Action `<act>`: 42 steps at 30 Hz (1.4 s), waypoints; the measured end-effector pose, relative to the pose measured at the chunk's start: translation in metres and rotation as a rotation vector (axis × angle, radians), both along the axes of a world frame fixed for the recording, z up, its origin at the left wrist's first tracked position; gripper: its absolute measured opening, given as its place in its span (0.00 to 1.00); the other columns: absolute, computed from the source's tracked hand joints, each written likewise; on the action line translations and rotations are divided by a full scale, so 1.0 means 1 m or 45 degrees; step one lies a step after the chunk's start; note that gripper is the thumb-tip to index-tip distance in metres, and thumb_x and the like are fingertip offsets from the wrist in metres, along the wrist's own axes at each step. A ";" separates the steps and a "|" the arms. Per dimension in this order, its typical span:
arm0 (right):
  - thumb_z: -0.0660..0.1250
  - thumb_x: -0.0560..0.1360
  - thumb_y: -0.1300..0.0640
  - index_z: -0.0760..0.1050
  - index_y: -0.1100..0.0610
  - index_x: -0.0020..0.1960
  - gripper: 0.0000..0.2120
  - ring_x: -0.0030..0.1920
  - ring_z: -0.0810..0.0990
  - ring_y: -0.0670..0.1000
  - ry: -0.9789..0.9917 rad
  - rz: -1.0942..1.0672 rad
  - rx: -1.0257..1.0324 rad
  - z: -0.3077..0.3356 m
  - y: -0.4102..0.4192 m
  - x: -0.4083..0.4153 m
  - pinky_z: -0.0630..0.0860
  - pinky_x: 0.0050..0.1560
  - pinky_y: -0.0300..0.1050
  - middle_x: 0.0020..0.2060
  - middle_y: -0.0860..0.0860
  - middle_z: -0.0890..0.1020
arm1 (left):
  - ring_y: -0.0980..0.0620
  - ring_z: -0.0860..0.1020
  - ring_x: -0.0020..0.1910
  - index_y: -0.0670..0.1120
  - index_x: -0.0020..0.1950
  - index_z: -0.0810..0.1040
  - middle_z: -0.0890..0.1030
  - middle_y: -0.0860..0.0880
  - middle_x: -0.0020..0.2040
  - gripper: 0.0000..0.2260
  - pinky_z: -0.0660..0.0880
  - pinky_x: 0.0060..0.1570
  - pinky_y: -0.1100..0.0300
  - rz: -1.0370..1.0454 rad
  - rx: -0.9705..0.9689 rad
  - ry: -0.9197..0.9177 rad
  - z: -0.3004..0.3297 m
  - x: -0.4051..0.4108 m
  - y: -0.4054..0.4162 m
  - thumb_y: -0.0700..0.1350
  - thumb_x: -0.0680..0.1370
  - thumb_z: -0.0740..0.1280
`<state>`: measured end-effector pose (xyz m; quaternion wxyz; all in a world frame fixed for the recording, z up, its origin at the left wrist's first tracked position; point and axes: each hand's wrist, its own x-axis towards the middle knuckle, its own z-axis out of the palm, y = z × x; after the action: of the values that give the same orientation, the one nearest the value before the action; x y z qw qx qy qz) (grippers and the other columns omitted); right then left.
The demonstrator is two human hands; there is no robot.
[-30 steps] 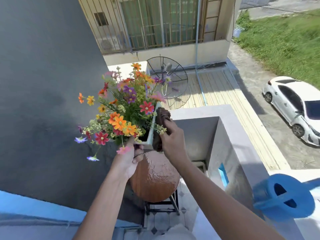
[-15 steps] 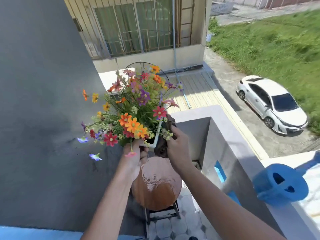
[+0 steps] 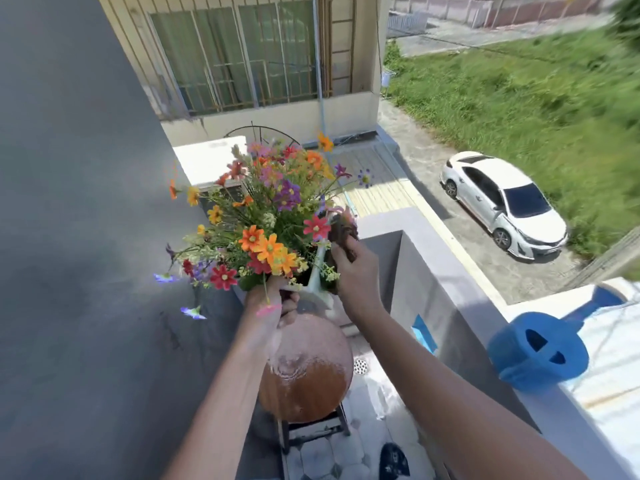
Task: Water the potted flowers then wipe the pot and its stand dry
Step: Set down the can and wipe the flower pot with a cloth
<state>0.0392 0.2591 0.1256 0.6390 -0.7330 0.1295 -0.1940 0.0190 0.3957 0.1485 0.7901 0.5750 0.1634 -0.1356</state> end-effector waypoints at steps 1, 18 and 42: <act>0.64 0.80 0.61 0.77 0.62 0.41 0.09 0.31 0.67 0.45 -0.026 0.025 -0.024 0.003 0.004 -0.008 0.63 0.33 0.39 0.29 0.52 0.72 | 0.59 0.60 0.16 0.43 0.38 0.67 0.67 0.44 0.31 0.13 0.53 0.15 0.68 0.010 0.021 0.010 -0.001 0.002 -0.001 0.39 0.82 0.54; 0.61 0.80 0.66 0.66 0.55 0.31 0.20 0.20 0.66 0.41 0.319 0.323 0.124 0.045 -0.071 0.014 0.63 0.27 0.38 0.22 0.48 0.69 | 0.59 0.60 0.16 0.45 0.37 0.64 0.66 0.44 0.32 0.13 0.50 0.17 0.73 -0.252 0.516 -0.035 0.014 0.010 0.045 0.37 0.80 0.47; 0.73 0.62 0.60 0.62 0.53 0.27 0.19 0.33 0.61 0.55 0.367 -0.159 0.670 0.015 -0.004 -0.023 0.61 0.32 0.45 0.31 0.52 0.58 | 0.52 0.66 0.20 0.43 0.41 0.78 0.81 0.43 0.30 0.21 0.60 0.23 0.63 -0.378 0.815 -0.018 -0.012 -0.020 0.015 0.58 0.79 0.55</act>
<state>0.0161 0.2547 0.1410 0.7688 -0.5529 0.3095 -0.0867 -0.0012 0.4106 0.1363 0.5427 0.8119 0.1069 -0.1868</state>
